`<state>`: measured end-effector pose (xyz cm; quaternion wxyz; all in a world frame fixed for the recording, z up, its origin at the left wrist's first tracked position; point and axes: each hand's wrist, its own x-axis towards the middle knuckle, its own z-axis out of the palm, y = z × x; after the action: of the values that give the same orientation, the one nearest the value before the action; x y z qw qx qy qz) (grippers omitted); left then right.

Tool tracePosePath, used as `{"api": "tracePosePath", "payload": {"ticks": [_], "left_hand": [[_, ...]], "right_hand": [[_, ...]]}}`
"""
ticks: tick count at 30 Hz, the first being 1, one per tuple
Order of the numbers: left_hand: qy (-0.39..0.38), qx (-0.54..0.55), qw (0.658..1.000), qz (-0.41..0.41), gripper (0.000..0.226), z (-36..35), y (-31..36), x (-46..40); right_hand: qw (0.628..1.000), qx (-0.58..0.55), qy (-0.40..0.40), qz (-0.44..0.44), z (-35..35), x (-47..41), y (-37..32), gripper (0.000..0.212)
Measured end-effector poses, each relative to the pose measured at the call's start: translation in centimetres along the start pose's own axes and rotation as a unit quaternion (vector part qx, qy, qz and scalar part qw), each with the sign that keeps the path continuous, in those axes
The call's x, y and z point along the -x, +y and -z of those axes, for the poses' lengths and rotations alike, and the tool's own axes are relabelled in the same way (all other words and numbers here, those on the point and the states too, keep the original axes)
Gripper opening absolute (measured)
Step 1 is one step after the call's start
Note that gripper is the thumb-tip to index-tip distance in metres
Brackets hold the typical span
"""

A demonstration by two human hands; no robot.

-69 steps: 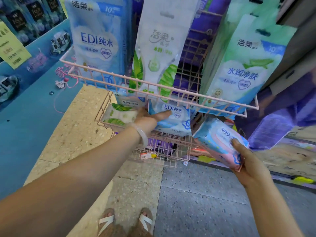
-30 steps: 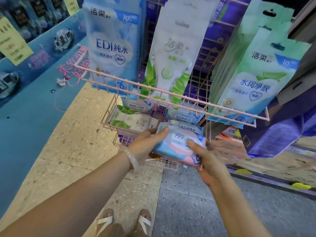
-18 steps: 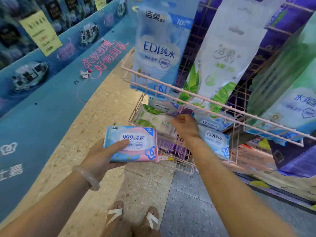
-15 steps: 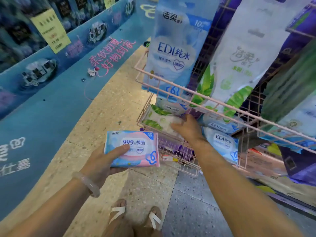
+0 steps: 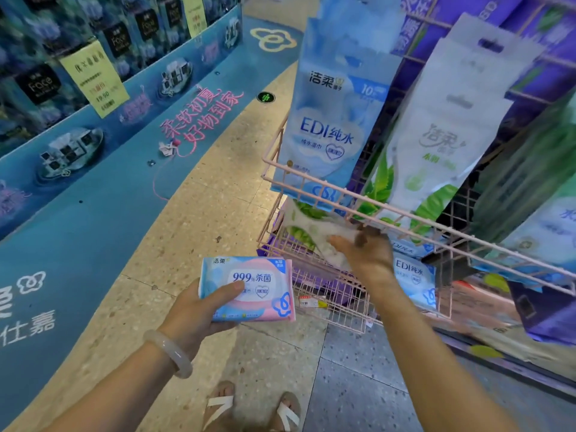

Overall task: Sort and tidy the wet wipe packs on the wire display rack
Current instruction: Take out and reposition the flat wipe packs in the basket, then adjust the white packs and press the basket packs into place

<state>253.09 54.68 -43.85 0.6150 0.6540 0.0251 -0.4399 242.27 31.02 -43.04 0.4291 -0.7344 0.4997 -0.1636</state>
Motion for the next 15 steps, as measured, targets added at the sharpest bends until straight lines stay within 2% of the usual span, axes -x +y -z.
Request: {"api": "tracePosePath", "payload": {"ticks": [2, 5, 7, 10, 12, 13, 14, 15], "left_hand": [[0.002, -0.023, 1.000, -0.011, 0.015, -0.7, 0.9, -0.2], [-0.014, -0.070, 0.997, -0.037, 0.010, -2.7, 2.4, -1.0], [-0.032, -0.095, 0.993, -0.058, 0.015, -4.6, 3.6, -2.4], [-0.053, -0.097, 0.992, -0.053, 0.051, -8.3, 5.2, -5.0], [-0.050, -0.091, 0.993, -0.052, 0.053, -10.5, 5.5, -6.7], [-0.036, -0.152, 0.985, -0.068, 0.052, -11.3, 5.6, -7.5], [-0.017, -0.280, 0.956, -0.088, 0.052, -11.8, 5.7, -8.0], [0.012, -0.423, 0.899, -0.111, 0.053, -11.9, 5.8, -8.3]], "right_hand": [[0.992, -0.112, 0.053, -0.007, 2.3, 2.5, 0.6, 0.030], [0.957, -0.282, 0.050, -0.037, 6.0, 6.9, 2.5, 0.028], [0.949, -0.302, 0.057, -0.068, 7.7, 8.9, 4.4, 0.030], [0.948, -0.291, 0.090, -0.087, 8.9, 10.6, 6.8, 0.022], [0.942, -0.305, 0.113, -0.085, 9.4, 11.5, 7.7, 0.018], [0.940, -0.310, 0.121, -0.081, 9.6, 11.8, 7.8, 0.018], [0.940, -0.307, 0.127, -0.075, 9.7, 12.2, 7.9, 0.018], [0.943, -0.298, 0.129, -0.069, 9.8, 12.5, 7.8, 0.019]]}}
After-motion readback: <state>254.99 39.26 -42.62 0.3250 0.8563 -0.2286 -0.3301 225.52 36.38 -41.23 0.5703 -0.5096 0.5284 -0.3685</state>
